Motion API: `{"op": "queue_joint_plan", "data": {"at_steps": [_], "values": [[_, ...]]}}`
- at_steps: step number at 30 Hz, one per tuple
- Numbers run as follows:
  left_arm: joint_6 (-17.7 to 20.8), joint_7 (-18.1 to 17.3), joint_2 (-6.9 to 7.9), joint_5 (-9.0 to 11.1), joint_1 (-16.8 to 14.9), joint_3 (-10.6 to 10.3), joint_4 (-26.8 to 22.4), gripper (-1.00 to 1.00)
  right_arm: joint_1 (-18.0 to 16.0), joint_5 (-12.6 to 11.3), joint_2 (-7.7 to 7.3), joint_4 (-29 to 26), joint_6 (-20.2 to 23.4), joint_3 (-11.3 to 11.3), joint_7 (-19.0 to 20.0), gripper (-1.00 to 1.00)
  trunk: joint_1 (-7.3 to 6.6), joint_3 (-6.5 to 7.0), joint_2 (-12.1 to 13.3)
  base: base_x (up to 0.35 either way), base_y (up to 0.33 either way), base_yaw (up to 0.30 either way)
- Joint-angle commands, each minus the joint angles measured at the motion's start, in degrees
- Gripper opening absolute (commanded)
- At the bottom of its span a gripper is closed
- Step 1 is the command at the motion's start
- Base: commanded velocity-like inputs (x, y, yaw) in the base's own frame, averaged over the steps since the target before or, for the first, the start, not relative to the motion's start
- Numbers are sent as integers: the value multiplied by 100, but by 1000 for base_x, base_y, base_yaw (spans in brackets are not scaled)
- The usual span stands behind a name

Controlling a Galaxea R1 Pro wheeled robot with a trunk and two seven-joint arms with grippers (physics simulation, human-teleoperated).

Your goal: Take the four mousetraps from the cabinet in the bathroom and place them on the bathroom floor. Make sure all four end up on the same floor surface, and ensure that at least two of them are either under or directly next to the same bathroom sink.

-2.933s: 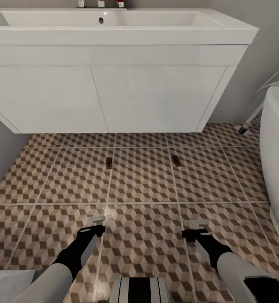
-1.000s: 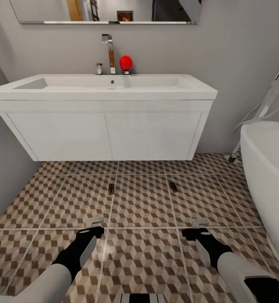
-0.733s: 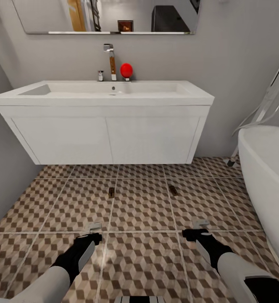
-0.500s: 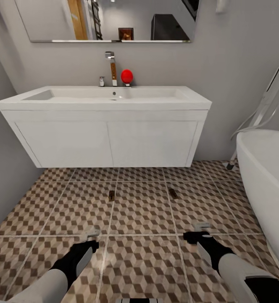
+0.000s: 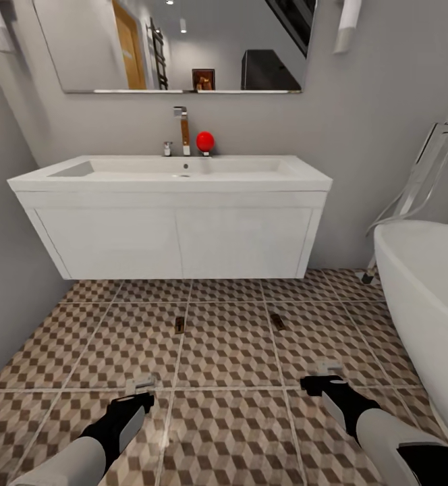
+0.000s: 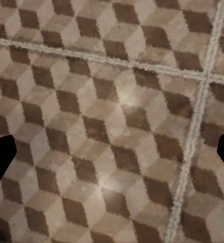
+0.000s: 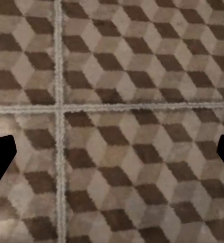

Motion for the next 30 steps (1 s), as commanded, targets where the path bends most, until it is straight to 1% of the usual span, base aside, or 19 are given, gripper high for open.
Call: {"op": "queue_joint_plan", "data": {"at_steps": [1,5,18,30], "values": [[12,41,2,51,0,-49,-1,100,0,-11,-4,-10,39,33,-19,100,-3,18,0,0,0,0],[-30,42,-4,69,0,-48,24,100,0,-10,-10,-4,43,33,-20,100,-14,107,5,0,0,0],[-65,39,8,237,0,-49,40,100,0,1,-13,-1,48,33,-16,100,-47,395,23,0,0,0],[-68,40,12,275,0,-46,39,100,2,7,-14,0,95,33,-18,100,-78,660,39,0,0,0]]}}
